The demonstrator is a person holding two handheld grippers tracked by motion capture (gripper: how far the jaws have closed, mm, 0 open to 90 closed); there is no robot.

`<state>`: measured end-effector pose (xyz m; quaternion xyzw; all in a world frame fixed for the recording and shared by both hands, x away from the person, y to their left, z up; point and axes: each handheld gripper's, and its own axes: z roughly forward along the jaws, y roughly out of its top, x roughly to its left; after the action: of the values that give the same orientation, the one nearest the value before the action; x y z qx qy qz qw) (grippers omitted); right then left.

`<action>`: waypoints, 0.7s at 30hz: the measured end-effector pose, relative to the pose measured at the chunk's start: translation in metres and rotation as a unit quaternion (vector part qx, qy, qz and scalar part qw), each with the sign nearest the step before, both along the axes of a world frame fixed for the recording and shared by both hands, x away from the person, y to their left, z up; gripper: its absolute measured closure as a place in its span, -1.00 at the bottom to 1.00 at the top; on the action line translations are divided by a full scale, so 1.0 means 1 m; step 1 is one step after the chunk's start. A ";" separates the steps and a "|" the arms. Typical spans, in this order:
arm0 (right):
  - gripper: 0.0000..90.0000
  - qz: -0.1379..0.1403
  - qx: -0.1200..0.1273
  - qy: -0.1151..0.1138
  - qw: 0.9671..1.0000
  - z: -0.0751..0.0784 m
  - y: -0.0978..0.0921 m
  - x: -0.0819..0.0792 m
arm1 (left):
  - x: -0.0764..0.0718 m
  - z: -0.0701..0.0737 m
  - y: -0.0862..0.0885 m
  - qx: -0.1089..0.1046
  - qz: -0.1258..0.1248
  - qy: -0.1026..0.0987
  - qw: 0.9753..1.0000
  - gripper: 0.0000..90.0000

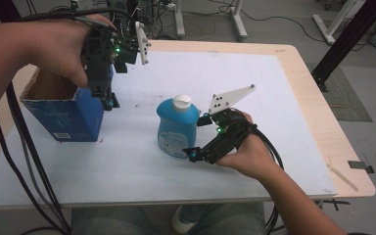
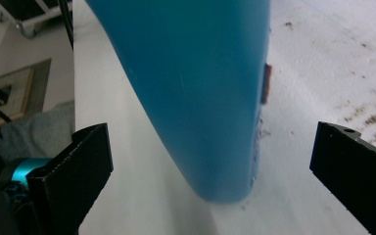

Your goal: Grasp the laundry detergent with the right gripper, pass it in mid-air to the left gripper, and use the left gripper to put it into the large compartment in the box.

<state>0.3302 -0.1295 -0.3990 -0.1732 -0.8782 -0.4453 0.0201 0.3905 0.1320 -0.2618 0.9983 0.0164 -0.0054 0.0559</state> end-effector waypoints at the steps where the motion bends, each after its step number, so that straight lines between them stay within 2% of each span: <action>1: -0.97 -0.003 0.004 -0.002 1.000 -0.001 0.001 0.000 | 0.000 0.000 0.000 0.001 0.002 0.000 1.000 -0.96; 10: -0.97 -0.015 0.025 -0.009 1.000 -0.011 0.014 -0.001 | 0.001 -0.001 0.003 0.000 -0.001 0.001 1.000 -0.96; 16: -0.97 -0.033 0.055 -0.025 0.998 -0.014 0.018 -0.001 | 0.002 -0.003 0.005 0.003 0.001 0.003 1.000 -0.96; 21: -0.97 -0.041 0.066 -0.033 0.996 -0.016 0.020 -0.002 | 0.002 -0.004 0.006 0.002 0.003 0.004 1.000 -0.96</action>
<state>0.3277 -0.1095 -0.4150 -0.1927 -0.8391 -0.5085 -0.0155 0.3927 0.1382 -0.2657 0.9983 0.0195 -0.0094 0.0542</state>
